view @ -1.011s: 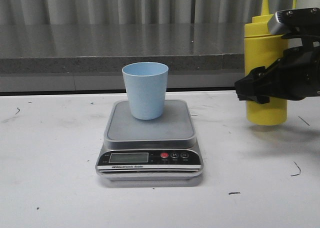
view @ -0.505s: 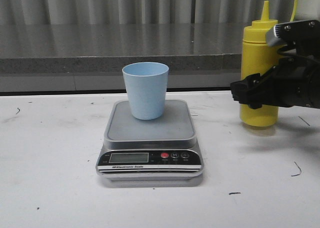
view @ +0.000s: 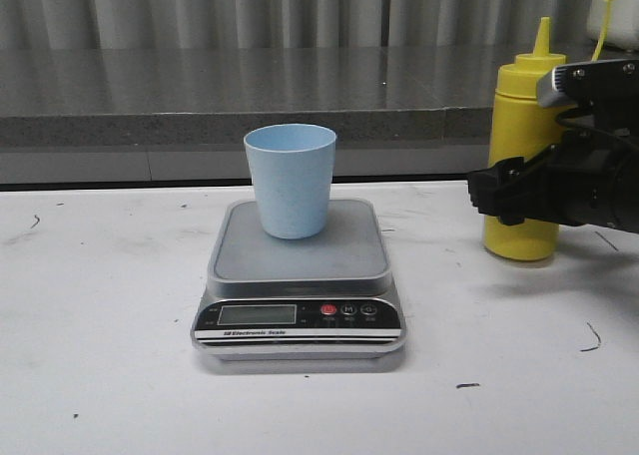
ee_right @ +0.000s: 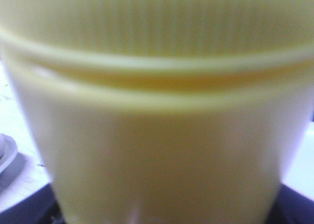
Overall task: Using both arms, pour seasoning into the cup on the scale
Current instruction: 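Open the right gripper and withdraw it from the bottle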
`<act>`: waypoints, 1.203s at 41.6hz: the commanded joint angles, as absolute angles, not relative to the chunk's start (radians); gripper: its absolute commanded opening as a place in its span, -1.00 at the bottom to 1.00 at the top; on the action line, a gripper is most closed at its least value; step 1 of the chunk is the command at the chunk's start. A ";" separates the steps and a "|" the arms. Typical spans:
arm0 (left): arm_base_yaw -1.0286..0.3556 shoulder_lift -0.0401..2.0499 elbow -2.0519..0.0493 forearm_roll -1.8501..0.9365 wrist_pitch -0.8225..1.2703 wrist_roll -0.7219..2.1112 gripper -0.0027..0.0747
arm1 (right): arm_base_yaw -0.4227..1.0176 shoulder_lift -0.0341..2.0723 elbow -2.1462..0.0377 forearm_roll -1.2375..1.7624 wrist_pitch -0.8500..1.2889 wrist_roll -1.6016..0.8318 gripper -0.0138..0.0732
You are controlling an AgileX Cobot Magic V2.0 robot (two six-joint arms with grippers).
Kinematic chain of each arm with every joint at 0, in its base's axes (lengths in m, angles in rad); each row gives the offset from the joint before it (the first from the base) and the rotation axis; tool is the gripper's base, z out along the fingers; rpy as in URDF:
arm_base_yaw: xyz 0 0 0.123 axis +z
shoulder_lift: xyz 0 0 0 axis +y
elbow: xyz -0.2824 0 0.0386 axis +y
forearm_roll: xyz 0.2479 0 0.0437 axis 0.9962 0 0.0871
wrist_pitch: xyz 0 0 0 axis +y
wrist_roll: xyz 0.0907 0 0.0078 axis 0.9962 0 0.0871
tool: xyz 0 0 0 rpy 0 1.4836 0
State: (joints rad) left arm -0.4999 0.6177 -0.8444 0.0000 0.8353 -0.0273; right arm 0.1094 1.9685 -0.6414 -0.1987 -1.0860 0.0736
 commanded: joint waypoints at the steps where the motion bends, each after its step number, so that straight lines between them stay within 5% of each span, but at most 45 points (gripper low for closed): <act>1: -0.498 0.619 -0.870 0.000 0.761 -0.037 0.20 | 0.102 1.918 -0.666 -0.191 -1.200 0.064 0.45; 21: -0.498 0.619 -0.870 0.000 0.761 -0.037 0.20 | 0.102 1.917 -0.666 -0.191 -1.044 0.095 0.83; 40: -0.498 0.619 -0.870 0.000 0.761 -0.037 0.20 | 0.102 1.766 -0.541 -0.178 -1.001 0.096 0.82; 50: -0.498 0.619 -0.870 0.000 0.761 -0.037 0.20 | 0.106 1.566 -0.493 -0.207 -0.627 0.243 0.82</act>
